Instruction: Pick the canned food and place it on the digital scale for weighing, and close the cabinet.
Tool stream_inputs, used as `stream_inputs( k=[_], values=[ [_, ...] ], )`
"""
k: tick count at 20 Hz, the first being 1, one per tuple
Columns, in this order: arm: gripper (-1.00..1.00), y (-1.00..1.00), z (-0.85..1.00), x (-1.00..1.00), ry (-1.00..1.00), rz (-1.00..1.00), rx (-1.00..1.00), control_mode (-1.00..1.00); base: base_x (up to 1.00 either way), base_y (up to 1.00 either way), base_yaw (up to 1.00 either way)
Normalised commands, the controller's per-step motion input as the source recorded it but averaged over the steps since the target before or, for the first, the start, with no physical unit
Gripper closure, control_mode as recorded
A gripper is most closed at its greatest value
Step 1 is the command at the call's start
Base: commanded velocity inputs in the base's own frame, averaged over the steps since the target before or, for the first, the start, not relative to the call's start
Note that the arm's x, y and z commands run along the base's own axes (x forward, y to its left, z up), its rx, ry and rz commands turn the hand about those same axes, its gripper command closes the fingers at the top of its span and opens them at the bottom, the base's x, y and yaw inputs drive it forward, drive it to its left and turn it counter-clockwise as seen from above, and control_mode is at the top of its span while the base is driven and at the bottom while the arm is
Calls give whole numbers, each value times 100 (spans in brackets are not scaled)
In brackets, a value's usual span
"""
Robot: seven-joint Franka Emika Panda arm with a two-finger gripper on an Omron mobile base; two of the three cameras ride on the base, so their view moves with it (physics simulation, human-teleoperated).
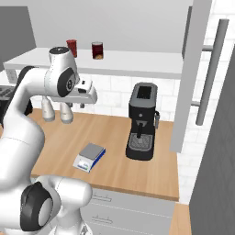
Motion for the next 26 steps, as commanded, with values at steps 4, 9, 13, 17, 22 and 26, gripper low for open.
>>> stream_inputs(
  k=[4, 9, 13, 17, 22, 26],
  values=[
    [-100, 0, 0, -21, -1, 0, 0, -100, 0, 0, 0],
    [-100, 0, 0, -51, -15, 0, 0, -100, 0, 0, 0],
    [-100, 0, 27, -58, -29, 0, 0, -100, 0, 0, 0],
    [-100, 0, 54, -49, -29, 0, 0, -100, 0, 0, 0],
    [-100, 0, 50, -23, -32, 0, 0, -100, 0, 0, 0],
    [-100, 0, 49, -12, -22, 0, 0, -100, 0, 0, 0]
  ],
)
